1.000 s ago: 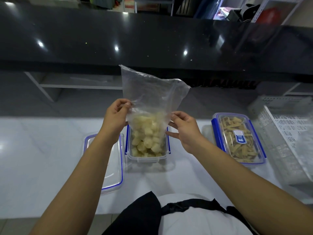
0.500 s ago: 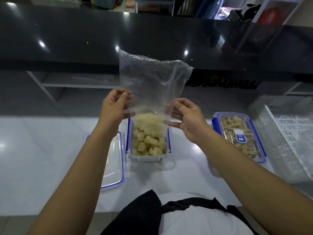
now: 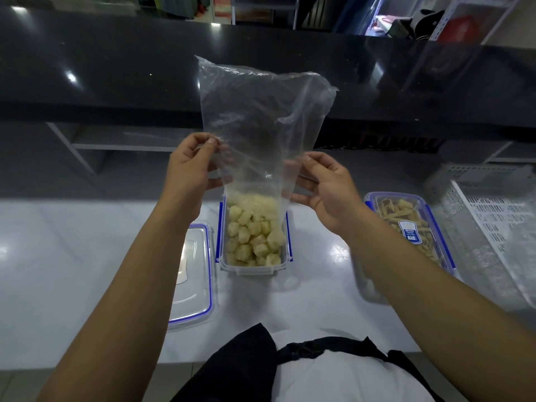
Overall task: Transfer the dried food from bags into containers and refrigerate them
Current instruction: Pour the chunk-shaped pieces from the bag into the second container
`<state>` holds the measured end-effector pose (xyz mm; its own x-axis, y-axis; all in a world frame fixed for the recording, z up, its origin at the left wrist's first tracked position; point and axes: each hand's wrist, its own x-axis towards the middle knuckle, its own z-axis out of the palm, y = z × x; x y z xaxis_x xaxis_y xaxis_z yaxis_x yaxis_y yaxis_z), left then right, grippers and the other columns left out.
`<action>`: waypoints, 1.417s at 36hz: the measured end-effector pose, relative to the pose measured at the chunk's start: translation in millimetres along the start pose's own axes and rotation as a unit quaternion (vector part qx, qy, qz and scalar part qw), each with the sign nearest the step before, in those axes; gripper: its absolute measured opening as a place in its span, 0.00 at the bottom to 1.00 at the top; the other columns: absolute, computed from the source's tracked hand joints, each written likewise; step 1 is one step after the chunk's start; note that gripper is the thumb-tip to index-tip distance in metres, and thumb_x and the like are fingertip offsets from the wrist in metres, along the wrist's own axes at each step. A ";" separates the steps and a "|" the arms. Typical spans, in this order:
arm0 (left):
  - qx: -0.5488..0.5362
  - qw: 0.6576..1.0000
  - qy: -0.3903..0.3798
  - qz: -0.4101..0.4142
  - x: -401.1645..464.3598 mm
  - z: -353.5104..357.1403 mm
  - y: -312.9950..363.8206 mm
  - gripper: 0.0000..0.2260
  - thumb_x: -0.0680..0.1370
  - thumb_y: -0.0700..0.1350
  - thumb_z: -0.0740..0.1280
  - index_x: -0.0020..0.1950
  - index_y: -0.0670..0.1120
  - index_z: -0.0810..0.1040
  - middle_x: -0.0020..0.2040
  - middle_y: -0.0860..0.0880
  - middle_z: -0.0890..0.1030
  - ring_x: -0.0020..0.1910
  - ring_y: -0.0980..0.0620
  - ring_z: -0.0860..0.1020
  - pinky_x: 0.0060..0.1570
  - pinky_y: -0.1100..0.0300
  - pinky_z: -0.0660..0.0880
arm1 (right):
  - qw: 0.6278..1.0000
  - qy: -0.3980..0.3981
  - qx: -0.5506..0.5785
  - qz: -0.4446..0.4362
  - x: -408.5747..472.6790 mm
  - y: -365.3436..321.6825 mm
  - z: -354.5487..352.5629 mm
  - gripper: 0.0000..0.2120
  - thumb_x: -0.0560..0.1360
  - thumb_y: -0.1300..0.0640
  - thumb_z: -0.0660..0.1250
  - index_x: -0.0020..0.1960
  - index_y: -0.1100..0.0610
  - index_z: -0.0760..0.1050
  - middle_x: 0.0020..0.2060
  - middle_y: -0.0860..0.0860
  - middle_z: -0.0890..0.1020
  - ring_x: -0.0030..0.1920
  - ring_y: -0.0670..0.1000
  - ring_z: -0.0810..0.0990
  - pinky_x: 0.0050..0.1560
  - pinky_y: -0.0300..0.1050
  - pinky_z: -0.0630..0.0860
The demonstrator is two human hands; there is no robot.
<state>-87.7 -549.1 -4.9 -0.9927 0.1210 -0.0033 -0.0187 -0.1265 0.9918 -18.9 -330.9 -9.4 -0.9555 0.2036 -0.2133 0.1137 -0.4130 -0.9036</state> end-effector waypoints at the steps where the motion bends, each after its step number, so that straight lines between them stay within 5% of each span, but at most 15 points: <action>1: 0.000 1.000 -0.002 0.000 -0.2 0.2 1.2 0.07 0.84 0.46 0.61 0.50 0.50 0.78 0.46 0.52 0.85 0.47 0.50 0.85 0.44 0.49 0.83 | 1.000 0.000 0.000 0.000 -0.3 -0.7 0.5 0.05 0.83 0.60 0.63 0.51 0.56 0.78 0.50 0.56 0.87 0.52 0.57 0.86 0.43 0.58 0.83; 21: -0.002 1.000 -0.004 0.000 -9.5 7.2 16.4 0.09 0.84 0.45 0.62 0.48 0.49 0.80 0.46 0.50 0.84 0.46 0.49 0.85 0.44 0.47 0.83 | 1.000 0.019 0.017 -0.006 -13.0 4.8 -9.2 0.06 0.83 0.60 0.62 0.51 0.56 0.77 0.53 0.59 0.86 0.55 0.60 0.85 0.51 0.65 0.82; 35: 0.025 0.999 -0.022 0.012 -27.5 37.6 23.1 0.06 0.83 0.43 0.63 0.52 0.45 0.80 0.47 0.48 0.84 0.46 0.49 0.84 0.42 0.52 0.83 | 0.998 0.055 0.041 0.007 -31.0 -0.6 -49.5 0.10 0.81 0.60 0.65 0.45 0.56 0.82 0.46 0.56 0.87 0.48 0.56 0.87 0.43 0.59 0.83; 51: 0.062 0.978 -0.187 0.064 -58.7 245.8 31.9 0.04 0.81 0.40 0.67 0.50 0.48 0.81 0.45 0.49 0.85 0.44 0.51 0.84 0.41 0.59 0.81 | 0.962 0.241 0.085 -0.094 -105.1 -87.8 -211.2 0.05 0.80 0.65 0.64 0.49 0.57 0.78 0.46 0.55 0.87 0.43 0.55 0.87 0.36 0.50 0.82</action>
<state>-0.6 -318.2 58.4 -0.8725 0.4666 0.1452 0.1402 -0.0458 0.9891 129.0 -128.6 13.8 -0.7127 0.6606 -0.2361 -0.1354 -0.4598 -0.8776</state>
